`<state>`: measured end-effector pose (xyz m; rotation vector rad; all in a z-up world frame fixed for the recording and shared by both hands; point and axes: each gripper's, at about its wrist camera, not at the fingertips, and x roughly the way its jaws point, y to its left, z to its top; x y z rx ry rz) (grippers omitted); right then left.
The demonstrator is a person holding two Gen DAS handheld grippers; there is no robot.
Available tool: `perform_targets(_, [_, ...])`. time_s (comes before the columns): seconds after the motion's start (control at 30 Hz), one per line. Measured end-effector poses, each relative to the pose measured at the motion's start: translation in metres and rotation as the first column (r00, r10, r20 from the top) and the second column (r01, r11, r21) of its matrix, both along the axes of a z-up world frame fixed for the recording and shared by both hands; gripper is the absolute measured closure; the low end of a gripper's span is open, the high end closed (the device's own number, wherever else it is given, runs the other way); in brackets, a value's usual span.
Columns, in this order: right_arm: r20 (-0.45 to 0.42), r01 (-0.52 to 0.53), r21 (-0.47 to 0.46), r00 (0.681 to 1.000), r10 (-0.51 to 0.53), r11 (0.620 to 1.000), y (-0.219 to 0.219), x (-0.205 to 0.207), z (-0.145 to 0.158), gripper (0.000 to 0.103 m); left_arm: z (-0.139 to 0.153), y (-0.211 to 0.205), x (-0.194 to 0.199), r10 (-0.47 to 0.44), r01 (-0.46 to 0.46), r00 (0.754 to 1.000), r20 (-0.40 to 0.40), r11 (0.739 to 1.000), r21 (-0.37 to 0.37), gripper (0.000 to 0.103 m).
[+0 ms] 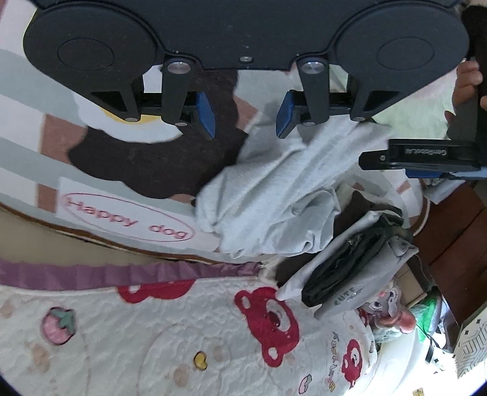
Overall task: Fold clothes
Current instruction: 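Lower both tools onto the grey sweatshirt and close both on its fabric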
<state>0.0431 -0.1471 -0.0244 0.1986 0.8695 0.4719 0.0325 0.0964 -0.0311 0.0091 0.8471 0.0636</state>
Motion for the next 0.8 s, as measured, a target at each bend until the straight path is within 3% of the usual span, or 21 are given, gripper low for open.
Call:
perform_targets(0.07, [-0.069, -0.021, 0.077, 0.997, 0.026, 0.997, 0.003, 0.029, -0.008, 0.051, -0.002, 0.011, 0.017, 0.003, -0.003, 1.000, 0.026, 1.000, 0.000, 0.001])
perform_targets(0.2, [-0.199, -0.009, 0.171, 0.979, 0.044, 0.985, 0.010, 0.088, -0.032, 0.050, -0.012, 0.012, 0.066, -0.093, 0.089, 0.992, 0.086, 0.995, 0.049, 0.000])
perform_targets(0.33, [-0.302, 0.130, 0.226, 0.951, -0.058, 0.965, 0.000, 0.137, -0.068, 0.050, -0.026, 0.012, 0.103, -0.141, 0.135, 0.985, 0.103, 0.989, 0.068, 0.001])
perform_targets(0.5, [-0.334, 0.251, 0.312, 0.932, -0.142, 0.916, -0.013, 0.154, -0.094, 0.048, -0.048, 0.013, 0.140, -0.160, 0.155, 0.983, 0.089, 0.986, 0.060, 0.001])
perform_targets(0.63, [-0.381, 0.310, 0.340, 0.909, -0.171, 0.888, -0.009, 0.167, -0.111, 0.045, -0.069, 0.026, 0.160, -0.129, 0.133, 0.990, 0.057, 0.989, -0.066, 0.003])
perform_targets(0.67, [-0.379, 0.313, 0.334, 0.908, -0.177, 0.889, -0.007, 0.172, -0.113, 0.044, -0.073, 0.029, 0.163, -0.119, 0.123, 0.992, 0.046, 0.987, -0.100, 0.015])
perform_targets(0.7, [-0.371, 0.315, 0.326, 0.910, -0.186, 0.891, -0.005, 0.176, -0.114, 0.044, -0.077, 0.032, 0.165, -0.111, 0.114, 0.993, 0.029, 0.985, -0.130, 0.039])
perform_targets(0.73, [-0.361, 0.317, 0.318, 0.912, -0.196, 0.894, -0.003, 0.180, -0.115, 0.043, -0.080, 0.034, 0.167, -0.103, 0.103, 0.995, 0.012, 0.982, -0.161, 0.051])
perform_targets(0.8, [-0.347, 0.318, 0.316, 0.915, -0.203, 0.894, -0.001, 0.189, -0.118, 0.040, -0.086, 0.038, 0.171, -0.092, 0.086, 0.996, -0.017, 0.974, -0.212, 0.059])
